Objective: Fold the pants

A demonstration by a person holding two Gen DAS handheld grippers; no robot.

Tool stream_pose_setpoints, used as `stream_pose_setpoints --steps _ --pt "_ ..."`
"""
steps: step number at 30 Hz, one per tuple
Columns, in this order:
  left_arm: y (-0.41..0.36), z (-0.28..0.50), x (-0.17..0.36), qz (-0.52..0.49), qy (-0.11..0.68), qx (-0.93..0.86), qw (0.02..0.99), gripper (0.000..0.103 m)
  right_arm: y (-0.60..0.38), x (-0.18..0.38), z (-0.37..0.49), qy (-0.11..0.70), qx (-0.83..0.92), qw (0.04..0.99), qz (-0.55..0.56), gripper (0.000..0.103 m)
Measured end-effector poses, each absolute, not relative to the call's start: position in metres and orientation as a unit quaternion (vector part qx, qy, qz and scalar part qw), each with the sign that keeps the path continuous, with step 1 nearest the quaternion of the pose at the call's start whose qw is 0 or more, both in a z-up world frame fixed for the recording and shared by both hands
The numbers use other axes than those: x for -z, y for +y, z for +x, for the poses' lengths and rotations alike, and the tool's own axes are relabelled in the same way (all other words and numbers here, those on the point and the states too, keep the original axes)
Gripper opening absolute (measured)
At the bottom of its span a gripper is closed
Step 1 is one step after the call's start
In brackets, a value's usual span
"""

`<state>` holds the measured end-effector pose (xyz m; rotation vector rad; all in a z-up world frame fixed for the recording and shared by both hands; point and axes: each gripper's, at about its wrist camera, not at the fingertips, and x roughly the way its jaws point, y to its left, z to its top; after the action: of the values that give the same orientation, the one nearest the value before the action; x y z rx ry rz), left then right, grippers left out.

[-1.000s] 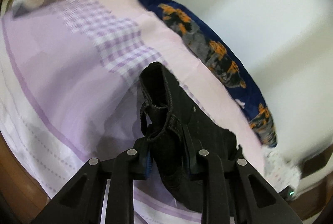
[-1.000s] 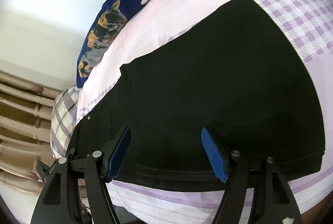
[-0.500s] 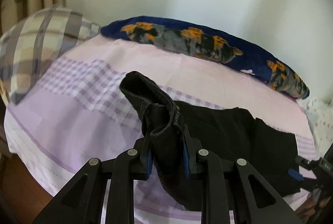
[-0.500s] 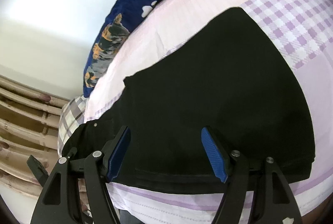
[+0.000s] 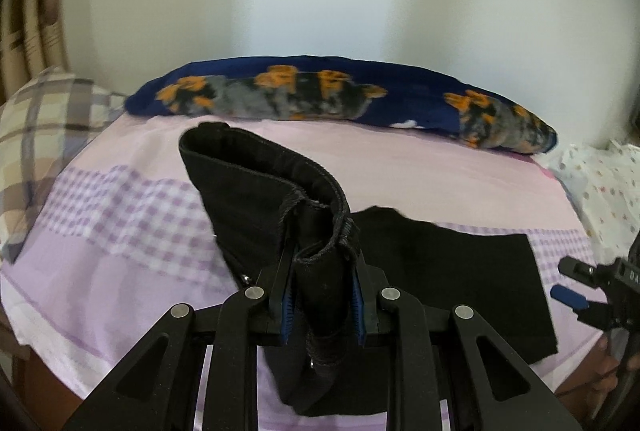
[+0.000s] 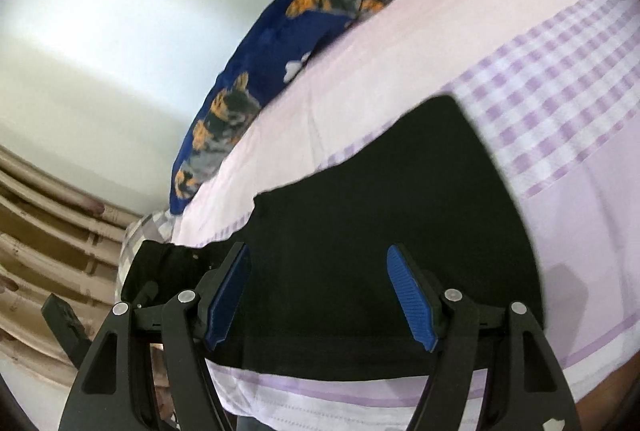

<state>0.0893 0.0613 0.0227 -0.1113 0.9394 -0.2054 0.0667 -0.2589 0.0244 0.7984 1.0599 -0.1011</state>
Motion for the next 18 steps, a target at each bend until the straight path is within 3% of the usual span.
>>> stream_pose_setpoints --steps 18 --pt "-0.011 0.116 -0.020 -0.190 0.467 0.276 0.818 0.023 -0.300 -0.044 0.057 0.454 0.095 0.790 0.401 0.068"
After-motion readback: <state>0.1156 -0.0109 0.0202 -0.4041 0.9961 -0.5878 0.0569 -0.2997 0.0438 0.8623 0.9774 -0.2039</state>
